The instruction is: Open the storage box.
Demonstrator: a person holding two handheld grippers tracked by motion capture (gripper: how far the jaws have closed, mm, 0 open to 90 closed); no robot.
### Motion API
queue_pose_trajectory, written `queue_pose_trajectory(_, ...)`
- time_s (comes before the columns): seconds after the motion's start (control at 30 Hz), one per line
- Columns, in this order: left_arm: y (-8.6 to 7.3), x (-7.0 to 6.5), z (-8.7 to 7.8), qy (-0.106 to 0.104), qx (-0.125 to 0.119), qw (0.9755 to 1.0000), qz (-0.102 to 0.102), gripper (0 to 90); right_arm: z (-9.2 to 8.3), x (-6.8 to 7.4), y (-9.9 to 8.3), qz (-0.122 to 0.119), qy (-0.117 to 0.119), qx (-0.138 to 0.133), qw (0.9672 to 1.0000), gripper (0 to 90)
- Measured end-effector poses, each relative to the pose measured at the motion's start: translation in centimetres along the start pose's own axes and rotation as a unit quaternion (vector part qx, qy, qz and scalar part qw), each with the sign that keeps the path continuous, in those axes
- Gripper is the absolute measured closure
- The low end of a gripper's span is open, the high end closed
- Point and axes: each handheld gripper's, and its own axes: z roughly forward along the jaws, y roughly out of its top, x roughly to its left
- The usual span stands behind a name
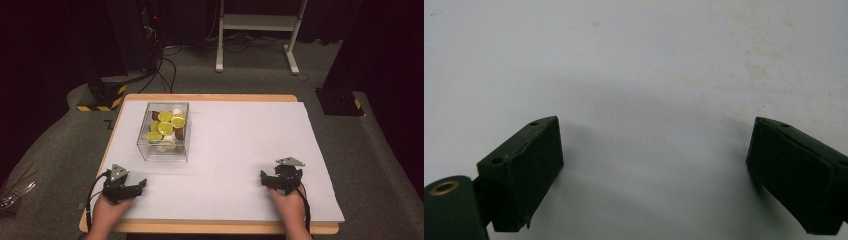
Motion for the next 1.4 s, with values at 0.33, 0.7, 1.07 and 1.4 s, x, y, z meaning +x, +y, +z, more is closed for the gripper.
queue_pose_trajectory(0.33,0.05,0.08,-0.01,-0.003,0.004,1.0,-0.002,19.7,-0.02,0.01,-0.04,0.0,-0.001,-0.001,1.0,7.9)
queue_pose_trajectory(0.7,0.02,0.03,0.02,-0.002,0.0,1.0,-0.002,19.8,-0.02,0.01,-0.05,0.003,0.001,0.0,1.0,7.9)
queue_pose_trajectory(1.07,0.03,0.03,-0.01,0.001,0.002,1.0,-0.001,19.9,-0.01,0.02,-0.08,0.003,0.0,-0.001,1.0,7.8)
queue_pose_trajectory(1.4,0.04,-0.08,0.11,0.01,0.0,0.9999,-0.007,17.5,-0.03,0.1,-0.07,-0.004,-0.006,-0.002,1.0,8.1)
